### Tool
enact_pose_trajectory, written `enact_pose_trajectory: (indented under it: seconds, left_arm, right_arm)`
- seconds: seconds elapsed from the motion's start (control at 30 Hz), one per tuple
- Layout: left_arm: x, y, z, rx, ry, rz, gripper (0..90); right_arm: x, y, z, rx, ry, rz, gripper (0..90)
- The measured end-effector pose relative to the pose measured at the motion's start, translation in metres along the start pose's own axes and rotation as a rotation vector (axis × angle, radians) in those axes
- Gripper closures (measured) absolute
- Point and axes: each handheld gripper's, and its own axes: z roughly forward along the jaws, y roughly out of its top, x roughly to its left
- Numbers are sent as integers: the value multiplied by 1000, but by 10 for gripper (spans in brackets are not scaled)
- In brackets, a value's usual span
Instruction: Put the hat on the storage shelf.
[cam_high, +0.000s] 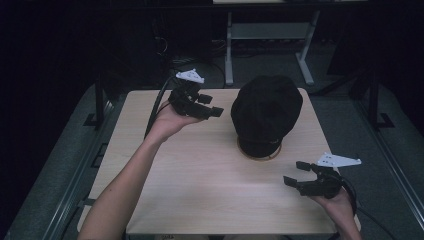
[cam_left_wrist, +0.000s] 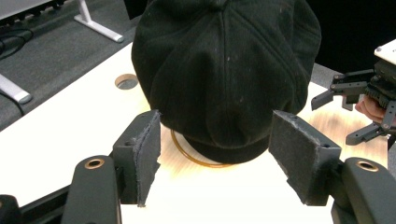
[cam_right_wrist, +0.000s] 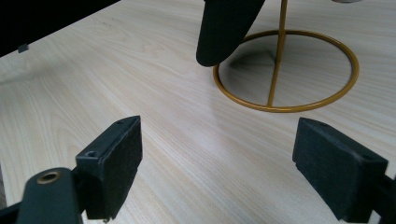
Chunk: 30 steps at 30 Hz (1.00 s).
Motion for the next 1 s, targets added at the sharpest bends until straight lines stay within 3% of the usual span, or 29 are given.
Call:
enact_pose_trajectory:
  seconds: [0.23, 0.7, 1.0]
  left_arm:
    - [1, -19, -9, -12, 2, -25, 323]
    - [-2, -59, -35, -37, 48, -53, 295]
    - [0, -77, -46, -38, 67, -68, 285]
  right_arm:
    - [2, 0, 1, 4, -3, 0, 148]
    - [9, 1, 5, 25, 9, -28, 142]
    - [11, 2, 4, 21, 5, -28, 142]
